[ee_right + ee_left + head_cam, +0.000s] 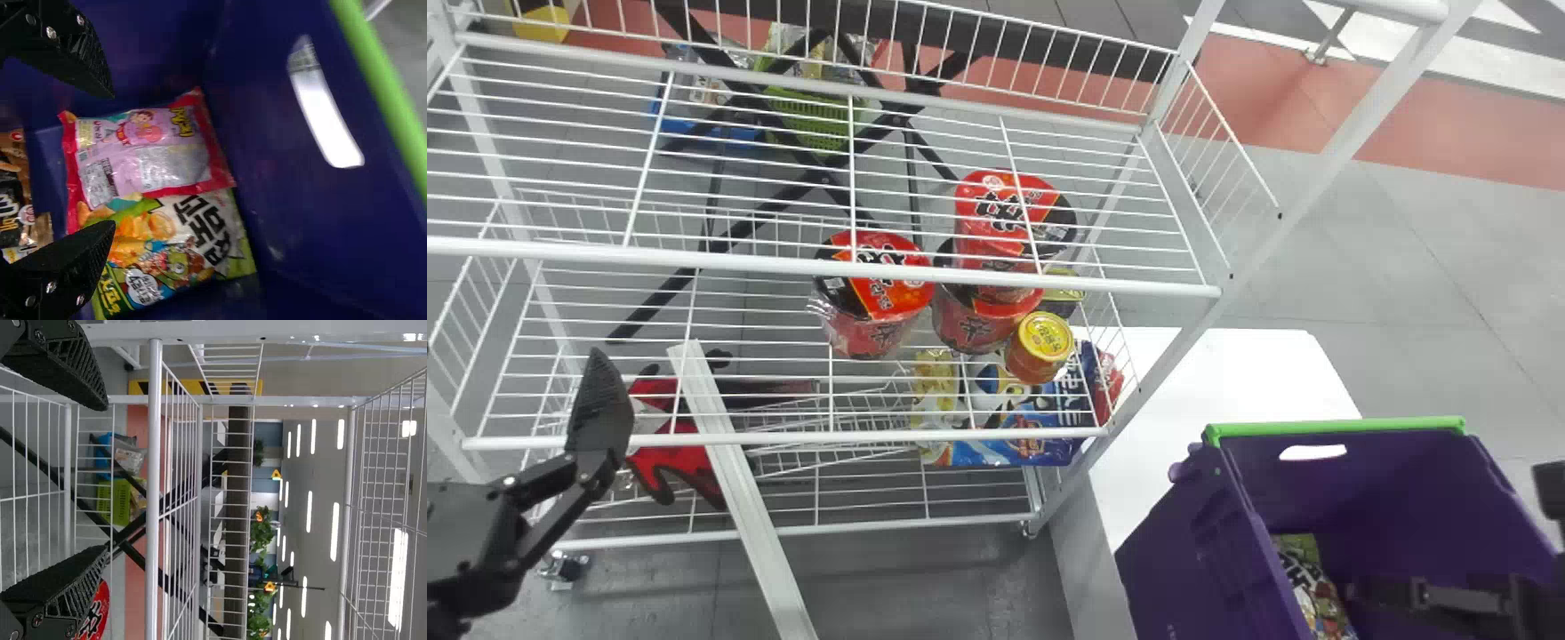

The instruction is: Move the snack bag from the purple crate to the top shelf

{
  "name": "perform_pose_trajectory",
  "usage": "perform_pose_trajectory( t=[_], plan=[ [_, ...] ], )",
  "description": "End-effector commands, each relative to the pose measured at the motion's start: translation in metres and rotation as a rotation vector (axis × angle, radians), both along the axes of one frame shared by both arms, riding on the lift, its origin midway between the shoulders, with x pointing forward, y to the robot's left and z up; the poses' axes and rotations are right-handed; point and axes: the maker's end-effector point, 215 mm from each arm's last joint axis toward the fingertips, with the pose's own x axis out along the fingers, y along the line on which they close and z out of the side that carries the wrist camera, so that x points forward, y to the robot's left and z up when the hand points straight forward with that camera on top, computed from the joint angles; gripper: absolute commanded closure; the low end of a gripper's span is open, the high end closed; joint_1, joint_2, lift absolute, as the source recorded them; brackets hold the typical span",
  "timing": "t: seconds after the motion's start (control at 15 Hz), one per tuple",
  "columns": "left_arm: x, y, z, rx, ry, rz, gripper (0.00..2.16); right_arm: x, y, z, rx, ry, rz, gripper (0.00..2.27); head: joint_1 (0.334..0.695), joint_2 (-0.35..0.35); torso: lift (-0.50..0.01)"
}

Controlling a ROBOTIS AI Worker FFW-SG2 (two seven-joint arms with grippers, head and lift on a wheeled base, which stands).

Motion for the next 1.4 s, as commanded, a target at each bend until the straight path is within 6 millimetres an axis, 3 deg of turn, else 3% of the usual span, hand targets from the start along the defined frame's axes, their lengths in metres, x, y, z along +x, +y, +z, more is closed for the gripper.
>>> perform_pose_trajectory(
  t=[0.0, 0.2, 0.33, 0.73, 1.07, 1.33],
  plan=[
    [0.001, 0.000, -0.001, 0.003, 0.002, -0.002, 0.06, 0.004, -0.007, -0.011, -0.022, 0.054, 0.056, 0.15, 0.695, -0.350, -0.453],
    [0.000, -0.001, -0.002, -0.002, 0.006, -0.005, 0.06, 0.013, -0.011, -0.027, -0.083, 0.162, 0.166, 0.15, 0.695, -0.350, -0.453],
    [0.000, 0.000, -0.004, -0.005, 0.010, -0.003, 0.06, 0.015, 0.000, -0.037, -0.086, 0.185, 0.220, 0.15, 0.695, -0.350, -0.453],
    [0.000, -0.001, -0.003, -0.005, 0.009, -0.004, 0.06, -0.001, 0.041, -0.094, -0.003, 0.202, 0.401, 0.15, 0.695, -0.350, -0.453],
    [0.003, -0.002, -0.007, -0.004, 0.016, -0.006, 0.06, -0.022, 0.049, -0.108, 0.034, 0.228, 0.384, 0.15, 0.695, -0.350, -0.453],
    [0.002, -0.002, -0.012, -0.006, 0.023, -0.008, 0.06, -0.024, 0.053, -0.110, 0.048, 0.218, 0.371, 0.15, 0.695, -0.350, -0.453]
  ],
)
